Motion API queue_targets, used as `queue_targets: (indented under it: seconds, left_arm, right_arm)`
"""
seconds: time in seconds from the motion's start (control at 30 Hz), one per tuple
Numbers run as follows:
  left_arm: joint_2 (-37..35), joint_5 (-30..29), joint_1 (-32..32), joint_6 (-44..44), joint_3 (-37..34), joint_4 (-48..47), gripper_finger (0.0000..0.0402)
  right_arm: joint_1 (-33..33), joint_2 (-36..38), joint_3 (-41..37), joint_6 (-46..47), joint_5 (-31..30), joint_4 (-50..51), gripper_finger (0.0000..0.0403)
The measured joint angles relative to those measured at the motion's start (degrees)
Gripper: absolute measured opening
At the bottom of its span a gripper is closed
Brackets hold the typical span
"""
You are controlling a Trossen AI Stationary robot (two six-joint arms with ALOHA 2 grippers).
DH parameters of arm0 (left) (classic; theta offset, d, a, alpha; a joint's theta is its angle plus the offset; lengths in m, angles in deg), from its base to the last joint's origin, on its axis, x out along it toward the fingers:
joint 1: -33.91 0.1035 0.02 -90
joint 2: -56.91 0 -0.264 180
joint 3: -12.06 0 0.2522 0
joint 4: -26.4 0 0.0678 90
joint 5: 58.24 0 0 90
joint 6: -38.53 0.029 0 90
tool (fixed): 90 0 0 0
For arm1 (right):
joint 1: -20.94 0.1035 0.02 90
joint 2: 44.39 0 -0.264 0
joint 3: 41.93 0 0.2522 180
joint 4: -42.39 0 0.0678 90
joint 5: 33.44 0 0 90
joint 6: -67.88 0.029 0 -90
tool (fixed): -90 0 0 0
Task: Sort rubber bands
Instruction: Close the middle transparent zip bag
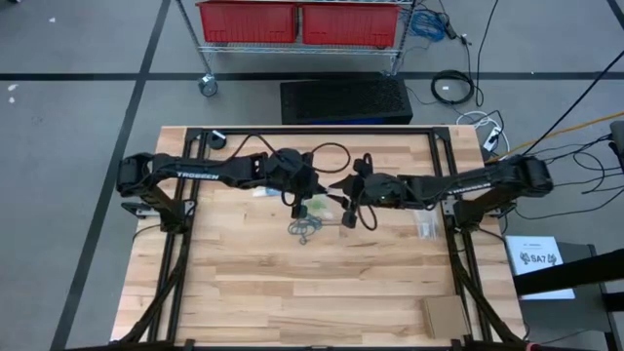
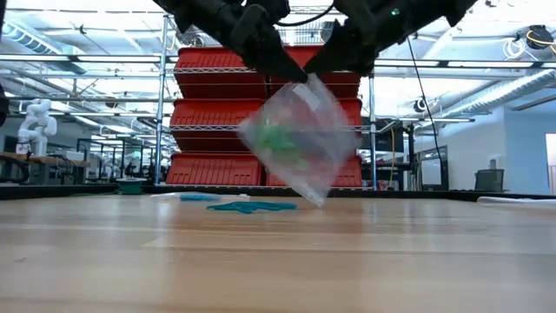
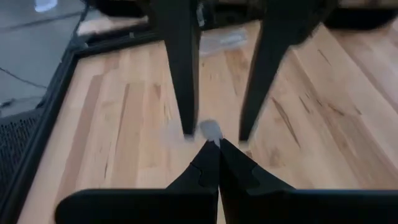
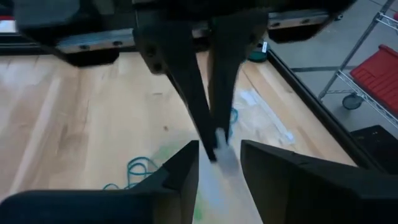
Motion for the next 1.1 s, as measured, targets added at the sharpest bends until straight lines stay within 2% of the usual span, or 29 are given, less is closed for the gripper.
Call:
queue_targets:
  seconds: [0.13, 0.37, 0.67, 1.1]
  left_arm:
    - [0.0, -0.01, 0.03, 0.09, 0.0, -0.18, 0.0001]
    - [0.01, -0.12, 0.14, 0.33, 0.0, -1.13, 0.0001]
    - [-0.42, -2.09, 0.07, 0.37, 0.02, -2.02, 0.0001]
    - [-5.13, -4.34, 1.38, 0.46, 0.02, -5.23, 0.0001]
  right_arm:
    - [-0.81, -0.57, 0.34, -0.03, 0.13, 1.27, 0.0086]
    - [-0.93, -0.57, 0.34, -0.03, 0.38, 3.34, 0.0011]
    - [-0.96, -0.52, 0.41, 1.3, 0.33, 7.09, 0.0009]
    - [-0.18, -0.26, 0.39, 3.06, 0.08, 13.51, 0.0007]
